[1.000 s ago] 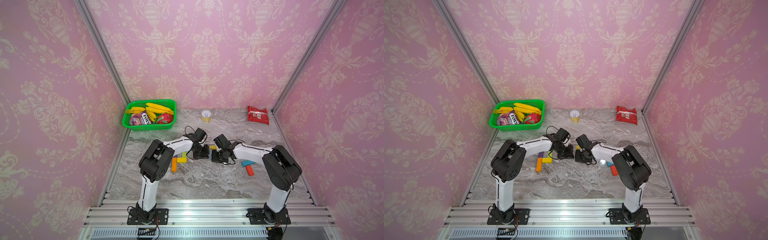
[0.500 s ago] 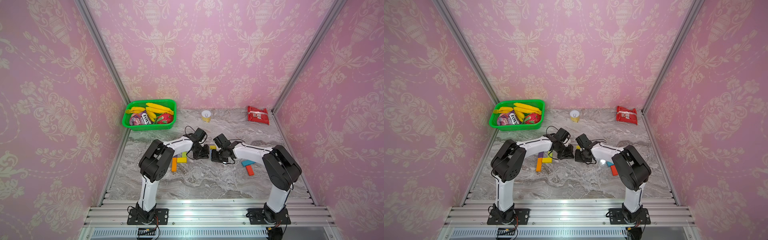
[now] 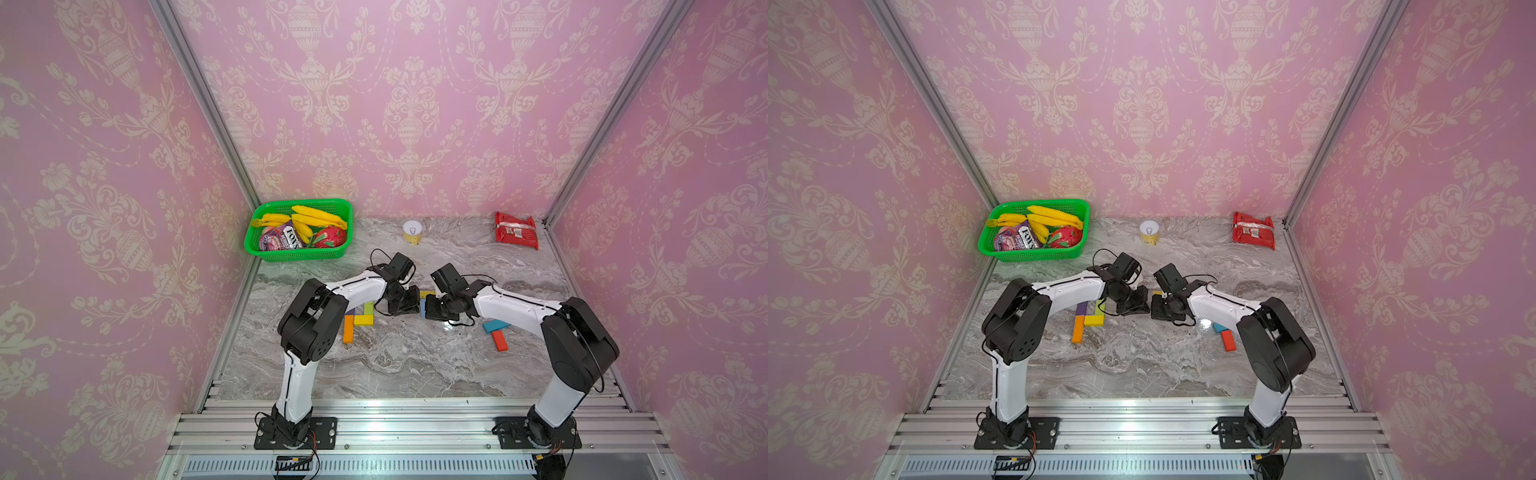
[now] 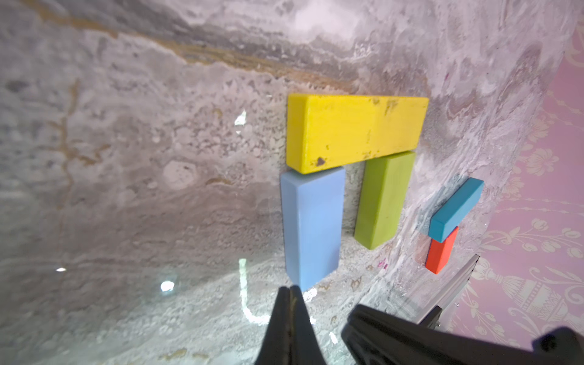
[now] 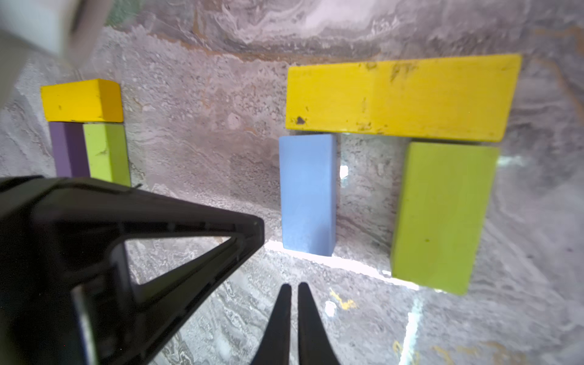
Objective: Assemble the letter p with building blocks
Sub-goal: Assemble the building block at the center of the board.
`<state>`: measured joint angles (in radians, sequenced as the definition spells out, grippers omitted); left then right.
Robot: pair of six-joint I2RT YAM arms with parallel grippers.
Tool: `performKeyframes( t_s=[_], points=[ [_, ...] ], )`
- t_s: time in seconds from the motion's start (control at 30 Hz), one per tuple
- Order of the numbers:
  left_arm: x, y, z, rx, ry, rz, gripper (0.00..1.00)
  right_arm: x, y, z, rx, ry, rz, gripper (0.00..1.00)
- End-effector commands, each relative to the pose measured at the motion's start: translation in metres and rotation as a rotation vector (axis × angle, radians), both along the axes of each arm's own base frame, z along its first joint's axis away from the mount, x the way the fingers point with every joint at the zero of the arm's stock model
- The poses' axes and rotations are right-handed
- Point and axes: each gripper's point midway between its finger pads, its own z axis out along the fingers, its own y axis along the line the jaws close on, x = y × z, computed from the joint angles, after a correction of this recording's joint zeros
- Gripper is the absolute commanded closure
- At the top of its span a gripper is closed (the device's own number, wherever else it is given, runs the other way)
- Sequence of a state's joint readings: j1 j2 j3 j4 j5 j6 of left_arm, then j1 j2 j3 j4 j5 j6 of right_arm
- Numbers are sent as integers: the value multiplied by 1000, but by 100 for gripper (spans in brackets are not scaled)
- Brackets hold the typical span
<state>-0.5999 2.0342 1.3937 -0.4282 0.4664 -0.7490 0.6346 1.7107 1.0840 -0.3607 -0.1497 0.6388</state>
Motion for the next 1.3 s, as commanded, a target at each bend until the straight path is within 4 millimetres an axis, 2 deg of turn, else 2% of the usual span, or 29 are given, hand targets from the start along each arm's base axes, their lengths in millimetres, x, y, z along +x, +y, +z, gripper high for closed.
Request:
performKeyframes(
  t_s=[0.0, 0.27, 0.53, 0.8, 1.27],
  points=[
    [2, -6, -4, -2, 10, -24, 100, 4, -20, 13, -29, -22, -23, 88],
    [7, -2, -2, 32, -2, -6, 100, 14, -62, 13, -42, -28, -106, 88],
    [9, 3, -9, 78, 1, 1, 100, 14, -107, 2, -69, 3, -189, 88],
    [15, 3, -14, 97, 8, 0, 100, 15, -121, -4, -75, 12, -222, 88],
    [19, 9, -19, 108, 18, 10, 100, 24, -129, -11, -86, 24, -240, 88]
  ],
)
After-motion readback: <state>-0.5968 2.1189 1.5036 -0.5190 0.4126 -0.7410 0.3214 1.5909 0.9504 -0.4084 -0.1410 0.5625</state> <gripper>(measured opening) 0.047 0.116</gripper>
